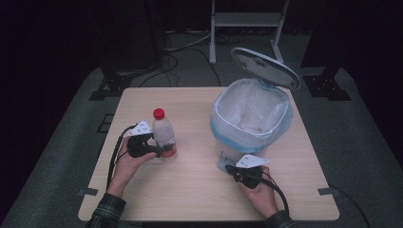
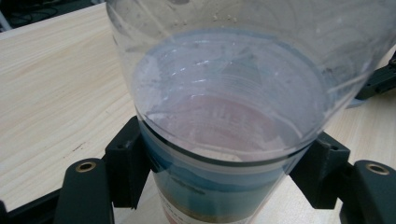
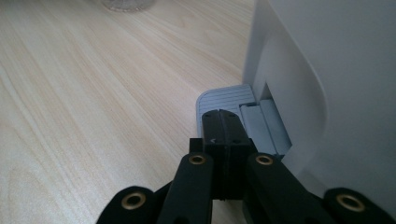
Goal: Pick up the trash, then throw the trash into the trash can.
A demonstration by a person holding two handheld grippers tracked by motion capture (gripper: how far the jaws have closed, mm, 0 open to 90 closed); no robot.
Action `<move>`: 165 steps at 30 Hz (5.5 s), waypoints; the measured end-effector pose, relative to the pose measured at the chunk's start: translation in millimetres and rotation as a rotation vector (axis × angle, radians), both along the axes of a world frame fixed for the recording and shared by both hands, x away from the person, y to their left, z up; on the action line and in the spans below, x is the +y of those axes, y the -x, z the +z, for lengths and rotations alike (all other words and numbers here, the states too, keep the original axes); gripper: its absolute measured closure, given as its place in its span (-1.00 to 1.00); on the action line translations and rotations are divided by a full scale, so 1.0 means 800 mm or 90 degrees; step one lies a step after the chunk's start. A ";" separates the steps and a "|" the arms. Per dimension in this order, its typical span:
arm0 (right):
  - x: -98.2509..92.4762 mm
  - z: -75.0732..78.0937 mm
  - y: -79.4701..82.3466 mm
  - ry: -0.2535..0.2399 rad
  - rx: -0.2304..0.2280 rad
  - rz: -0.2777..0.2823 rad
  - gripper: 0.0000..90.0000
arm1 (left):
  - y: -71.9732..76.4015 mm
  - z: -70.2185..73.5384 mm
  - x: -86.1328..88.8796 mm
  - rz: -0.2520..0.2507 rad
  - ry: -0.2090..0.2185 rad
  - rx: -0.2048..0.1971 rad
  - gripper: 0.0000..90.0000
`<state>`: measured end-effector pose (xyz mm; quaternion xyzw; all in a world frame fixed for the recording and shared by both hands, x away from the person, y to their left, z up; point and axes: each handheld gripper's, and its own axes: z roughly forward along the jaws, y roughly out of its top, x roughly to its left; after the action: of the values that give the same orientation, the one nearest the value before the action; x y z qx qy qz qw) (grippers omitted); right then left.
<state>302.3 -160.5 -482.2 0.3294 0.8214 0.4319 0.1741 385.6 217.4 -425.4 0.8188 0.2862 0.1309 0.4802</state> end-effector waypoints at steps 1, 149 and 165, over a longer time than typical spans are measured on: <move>0.000 0.000 0.000 0.000 0.000 0.000 1.00 | 0.000 0.000 0.000 0.000 0.000 0.000 -0.33; 0.000 0.000 0.000 -0.008 0.008 0.001 1.00 | -0.058 0.264 -0.138 -0.337 0.214 -0.072 -0.32; 0.000 0.000 0.000 -0.008 0.009 0.001 1.00 | -0.069 0.255 -0.191 -0.364 0.215 -0.062 -0.33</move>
<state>302.0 -160.4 -482.5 0.3326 0.8202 0.4349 0.1659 440.9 64.2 -221.3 0.7674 0.0393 -0.0197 0.6396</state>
